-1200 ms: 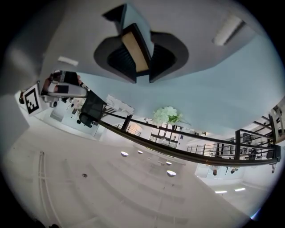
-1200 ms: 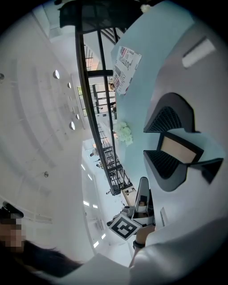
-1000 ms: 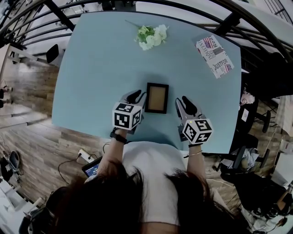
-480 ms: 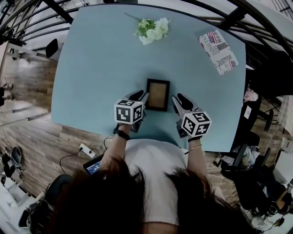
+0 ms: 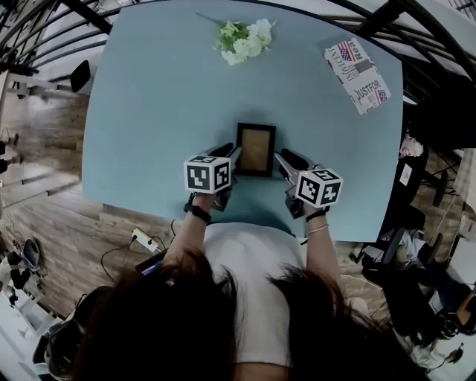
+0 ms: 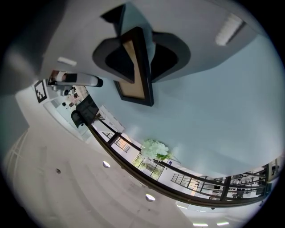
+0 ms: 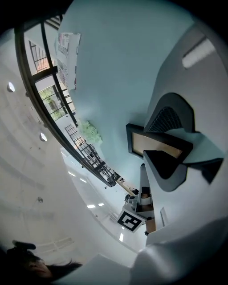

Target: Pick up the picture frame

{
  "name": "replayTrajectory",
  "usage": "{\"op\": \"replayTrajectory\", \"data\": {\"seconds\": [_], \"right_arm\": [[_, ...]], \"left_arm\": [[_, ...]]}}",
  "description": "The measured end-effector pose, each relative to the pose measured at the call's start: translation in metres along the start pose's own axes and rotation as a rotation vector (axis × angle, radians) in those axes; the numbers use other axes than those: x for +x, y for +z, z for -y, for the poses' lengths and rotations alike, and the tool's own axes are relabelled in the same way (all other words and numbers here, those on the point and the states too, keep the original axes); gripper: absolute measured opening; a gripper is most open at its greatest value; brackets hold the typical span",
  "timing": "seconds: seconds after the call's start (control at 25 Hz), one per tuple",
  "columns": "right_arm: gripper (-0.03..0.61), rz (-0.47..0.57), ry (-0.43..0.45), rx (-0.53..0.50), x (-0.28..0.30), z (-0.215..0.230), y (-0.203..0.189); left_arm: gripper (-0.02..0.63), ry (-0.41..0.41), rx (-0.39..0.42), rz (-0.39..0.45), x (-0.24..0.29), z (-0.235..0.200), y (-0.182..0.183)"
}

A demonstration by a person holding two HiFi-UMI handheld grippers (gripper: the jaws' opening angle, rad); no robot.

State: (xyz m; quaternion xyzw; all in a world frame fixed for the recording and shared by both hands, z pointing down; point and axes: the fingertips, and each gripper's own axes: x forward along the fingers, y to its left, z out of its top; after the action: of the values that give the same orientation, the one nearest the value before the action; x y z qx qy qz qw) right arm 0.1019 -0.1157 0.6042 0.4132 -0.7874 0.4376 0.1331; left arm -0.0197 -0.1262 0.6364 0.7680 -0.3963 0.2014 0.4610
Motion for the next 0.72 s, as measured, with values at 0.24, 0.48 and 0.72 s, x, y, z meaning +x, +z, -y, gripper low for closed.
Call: {"op": "replayTrajectory", "data": {"seconds": [0.24, 0.48, 0.72], "right_arm": [[0.097, -0.009, 0.030, 0.081, 0.006, 0.006, -0.004], [0.097, -0.010, 0.047, 0.113, 0.009, 0.007, -0.004], [0.097, -0.010, 0.060, 0.144, 0.012, 0.007, -0.006]], "left_arm": [[0.129, 0.002, -0.007, -0.031, 0.009, -0.001, -0.006], [0.156, 0.068, 0.010, -0.049, 0.012, -0.009, -0.008], [0.152, 0.090, 0.011, -0.053, 0.012, -0.013, -0.008]]}}
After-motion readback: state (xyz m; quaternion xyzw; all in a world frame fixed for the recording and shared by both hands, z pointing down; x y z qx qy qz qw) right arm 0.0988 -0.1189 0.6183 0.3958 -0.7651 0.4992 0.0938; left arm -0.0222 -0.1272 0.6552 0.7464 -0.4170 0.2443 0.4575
